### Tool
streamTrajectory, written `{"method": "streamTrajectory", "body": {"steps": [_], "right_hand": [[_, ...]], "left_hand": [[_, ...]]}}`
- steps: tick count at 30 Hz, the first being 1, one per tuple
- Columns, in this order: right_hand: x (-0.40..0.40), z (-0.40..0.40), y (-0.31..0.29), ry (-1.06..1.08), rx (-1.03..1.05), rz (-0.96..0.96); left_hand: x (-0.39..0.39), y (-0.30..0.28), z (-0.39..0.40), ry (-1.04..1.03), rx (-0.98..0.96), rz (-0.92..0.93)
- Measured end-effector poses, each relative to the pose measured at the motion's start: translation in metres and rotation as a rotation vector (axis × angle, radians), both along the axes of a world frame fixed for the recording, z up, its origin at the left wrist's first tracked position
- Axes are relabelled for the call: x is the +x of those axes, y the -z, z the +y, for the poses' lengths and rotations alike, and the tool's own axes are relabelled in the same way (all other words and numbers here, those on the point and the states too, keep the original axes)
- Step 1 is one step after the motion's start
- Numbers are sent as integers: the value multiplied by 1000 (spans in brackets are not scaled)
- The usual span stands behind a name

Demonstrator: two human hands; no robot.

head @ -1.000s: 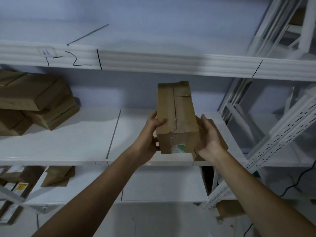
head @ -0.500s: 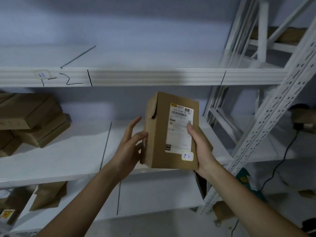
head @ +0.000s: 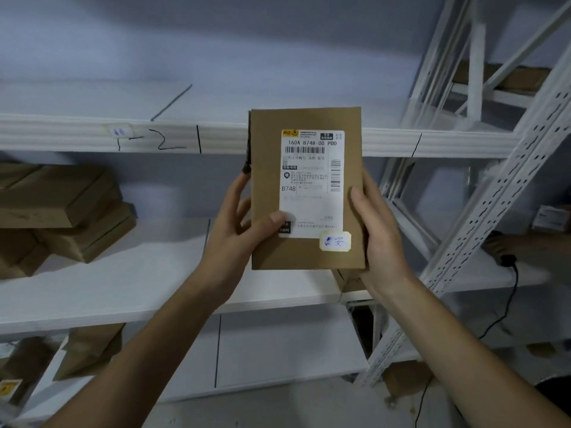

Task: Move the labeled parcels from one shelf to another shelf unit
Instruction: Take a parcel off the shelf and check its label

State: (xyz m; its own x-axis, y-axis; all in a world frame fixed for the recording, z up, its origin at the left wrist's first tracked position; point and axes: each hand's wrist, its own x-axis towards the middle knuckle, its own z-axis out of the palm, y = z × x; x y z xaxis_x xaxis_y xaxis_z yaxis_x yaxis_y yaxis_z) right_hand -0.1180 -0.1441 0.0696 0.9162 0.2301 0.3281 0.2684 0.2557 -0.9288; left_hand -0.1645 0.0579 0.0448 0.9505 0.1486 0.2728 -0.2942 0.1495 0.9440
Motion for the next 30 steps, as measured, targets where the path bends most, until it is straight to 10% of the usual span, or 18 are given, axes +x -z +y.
{"method": "streamTrajectory", "body": {"steps": [8, 30], "right_hand": [[-32, 6, -25, 28, 85, -331], [-72, 122, -47, -102, 358, -258]], "left_hand": [[-30, -58, -10, -174, -1, -239], [-122, -74, 63, -507, 313, -387]]}}
